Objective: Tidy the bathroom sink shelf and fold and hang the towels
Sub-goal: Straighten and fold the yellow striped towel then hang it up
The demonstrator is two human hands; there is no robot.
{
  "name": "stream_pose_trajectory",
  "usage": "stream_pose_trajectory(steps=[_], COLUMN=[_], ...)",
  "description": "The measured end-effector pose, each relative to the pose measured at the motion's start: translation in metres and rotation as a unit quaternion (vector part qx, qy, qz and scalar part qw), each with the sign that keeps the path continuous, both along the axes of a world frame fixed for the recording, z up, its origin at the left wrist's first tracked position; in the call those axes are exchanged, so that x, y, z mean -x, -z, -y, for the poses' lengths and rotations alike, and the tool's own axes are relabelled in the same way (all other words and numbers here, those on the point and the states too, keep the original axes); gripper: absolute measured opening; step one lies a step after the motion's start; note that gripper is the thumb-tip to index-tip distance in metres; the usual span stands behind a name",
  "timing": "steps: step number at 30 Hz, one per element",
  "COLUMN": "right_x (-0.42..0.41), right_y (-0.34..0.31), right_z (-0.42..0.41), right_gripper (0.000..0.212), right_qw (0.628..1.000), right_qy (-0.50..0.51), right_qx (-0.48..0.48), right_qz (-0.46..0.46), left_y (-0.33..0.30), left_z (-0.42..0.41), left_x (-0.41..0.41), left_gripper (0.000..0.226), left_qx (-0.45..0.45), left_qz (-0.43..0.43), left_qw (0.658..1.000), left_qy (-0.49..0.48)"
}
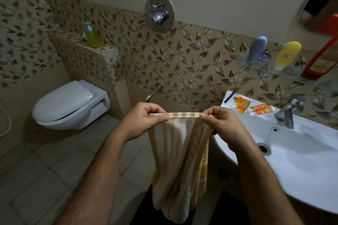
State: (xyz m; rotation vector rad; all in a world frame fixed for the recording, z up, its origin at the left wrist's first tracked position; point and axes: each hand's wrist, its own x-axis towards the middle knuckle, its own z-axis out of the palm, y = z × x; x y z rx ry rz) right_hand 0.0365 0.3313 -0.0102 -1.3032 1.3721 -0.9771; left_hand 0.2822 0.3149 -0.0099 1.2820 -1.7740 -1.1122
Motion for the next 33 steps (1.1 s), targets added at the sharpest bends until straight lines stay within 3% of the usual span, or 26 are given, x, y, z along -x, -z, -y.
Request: stream_pose_trajectory(steps=[4,7,9,16,20,24,27,31,33], right_x=[-0.011,-0.019,-0.022,-0.027,-0.023,-0.025,-0.024,-0.024,-0.023], right_y=[0.001,-0.003,-0.007,-0.006,-0.008,-0.006,-0.007,-0.006,-0.004], right_z=[-0.005,-0.012,-0.015,-0.015,-0.016,-0.015,-0.013,-0.013,-0.013], right_gripper=[0.007,0.029,0.032,0.021,0.017,0.011,0.011,0.01,0.022], right_qw=[1.0,0.998,0.996,0.995,0.996,0.998,0.998,0.996,0.993], right_qy=[-0.009,-0.033,-0.051,-0.096,-0.081,-0.039,-0.021,-0.018,-0.022], right_qx=[-0.005,-0.01,-0.006,-0.012,-0.027,-0.033,-0.044,-0.059,-0.069], right_qz=[0.007,0.052,0.078,0.038,0.001,0.029,0.05,0.059,0.094], left_y=[-0.009,-0.009,-0.003,0.004,0.012,0.03,0.038,0.032,0.029], left_z=[-0.001,0.003,0.006,0.005,0.001,-0.004,-0.007,-0.003,0.001], left_x=[0.009,0.02,0.026,0.033,0.027,0.033,0.038,0.045,0.047], left_gripper=[0.01,0.01,0.009,0.004,0.009,0.018,0.018,0.01,0.01], left_qx=[0.011,0.014,0.02,0.044,-0.057,-0.172,-0.204,-0.15,-0.123], left_qz=[-0.041,-0.028,-0.01,0.013,-0.133,-0.292,-0.318,-0.34,-0.327], left_qw=[0.999,1.0,1.0,0.998,0.988,0.941,0.926,0.928,0.936], left_qy=[-0.004,0.002,0.008,0.052,0.044,0.021,0.001,-0.029,-0.046])
